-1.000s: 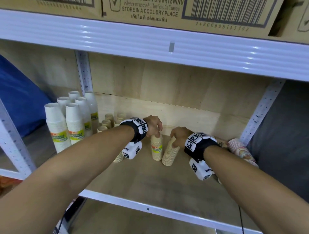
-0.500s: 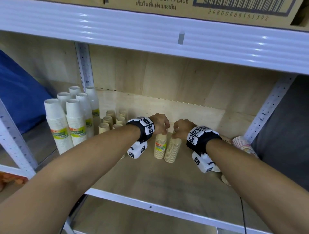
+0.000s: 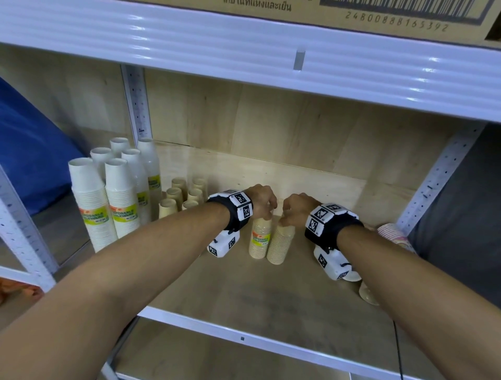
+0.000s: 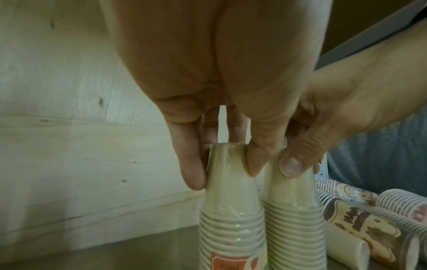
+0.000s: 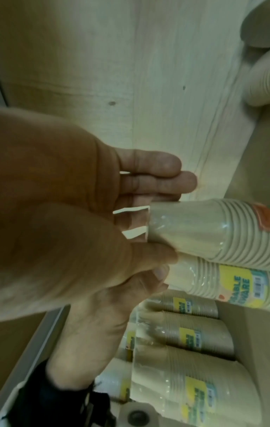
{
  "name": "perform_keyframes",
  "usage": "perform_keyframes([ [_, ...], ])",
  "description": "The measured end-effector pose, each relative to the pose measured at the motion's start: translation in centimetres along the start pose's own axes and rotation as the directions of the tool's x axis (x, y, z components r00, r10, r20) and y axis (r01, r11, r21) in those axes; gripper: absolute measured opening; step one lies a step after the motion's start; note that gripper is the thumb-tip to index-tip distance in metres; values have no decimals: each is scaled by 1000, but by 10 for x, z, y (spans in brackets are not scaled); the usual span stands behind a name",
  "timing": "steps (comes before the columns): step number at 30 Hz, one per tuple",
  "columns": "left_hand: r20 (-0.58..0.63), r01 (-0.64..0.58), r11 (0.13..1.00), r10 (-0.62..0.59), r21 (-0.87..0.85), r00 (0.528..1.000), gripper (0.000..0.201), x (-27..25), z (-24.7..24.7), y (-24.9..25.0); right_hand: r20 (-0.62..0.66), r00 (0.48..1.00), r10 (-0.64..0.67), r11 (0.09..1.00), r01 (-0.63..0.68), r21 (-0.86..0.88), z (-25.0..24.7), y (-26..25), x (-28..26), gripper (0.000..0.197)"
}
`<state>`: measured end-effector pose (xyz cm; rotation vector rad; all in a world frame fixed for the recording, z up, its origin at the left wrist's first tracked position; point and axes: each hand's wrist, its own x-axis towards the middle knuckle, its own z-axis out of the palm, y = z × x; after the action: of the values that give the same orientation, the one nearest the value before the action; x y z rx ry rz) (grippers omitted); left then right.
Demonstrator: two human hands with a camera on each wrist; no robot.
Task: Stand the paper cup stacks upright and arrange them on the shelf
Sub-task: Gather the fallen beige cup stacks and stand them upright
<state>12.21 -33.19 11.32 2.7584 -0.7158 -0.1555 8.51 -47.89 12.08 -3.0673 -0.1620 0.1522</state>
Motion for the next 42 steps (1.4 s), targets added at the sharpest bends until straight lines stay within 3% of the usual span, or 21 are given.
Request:
perform_keyframes([
  [4, -10, -8, 1000, 8, -5, 1000, 41, -1, 0, -1, -48, 997, 62, 998, -63, -15, 3, -1, 1, 47],
  [10, -23, 1, 999, -2, -37, 1000, 42, -1, 1, -2, 44, 999, 28, 998, -30, 54, 0, 5, 1, 57],
  [15, -20, 1, 999, -2, -39, 1000, 42, -1, 2, -3, 52, 998, 31, 999, -33, 35, 3, 1, 5, 34],
  [20, -11, 10, 999, -11, -38, 1000, 42, -3, 3, -4, 18, 995, 98, 987, -99, 124, 6, 3, 6, 43],
  [24, -12, 20, 999, -20, -40, 1000, 43, -4, 3, -3, 74, 997, 21, 993, -29, 118, 5, 7, 5, 59],
  [29, -5, 18, 999, -18, -36, 1000, 45, -4, 2, -2, 45, 999, -2, 997, -1, 80, 2, 3, 3, 35],
  [36, -2, 35, 999, -35, -22, 999, 45, -7, -1, 4, 22, 997, 75, 983, -77, 166, 6, -1, 5, 31],
  [42, 75, 70, 997, -73, 32, 995, 41, -14, -14, 15, 24, 998, 55, 985, -58, 165, -2, -6, -2, 33],
])
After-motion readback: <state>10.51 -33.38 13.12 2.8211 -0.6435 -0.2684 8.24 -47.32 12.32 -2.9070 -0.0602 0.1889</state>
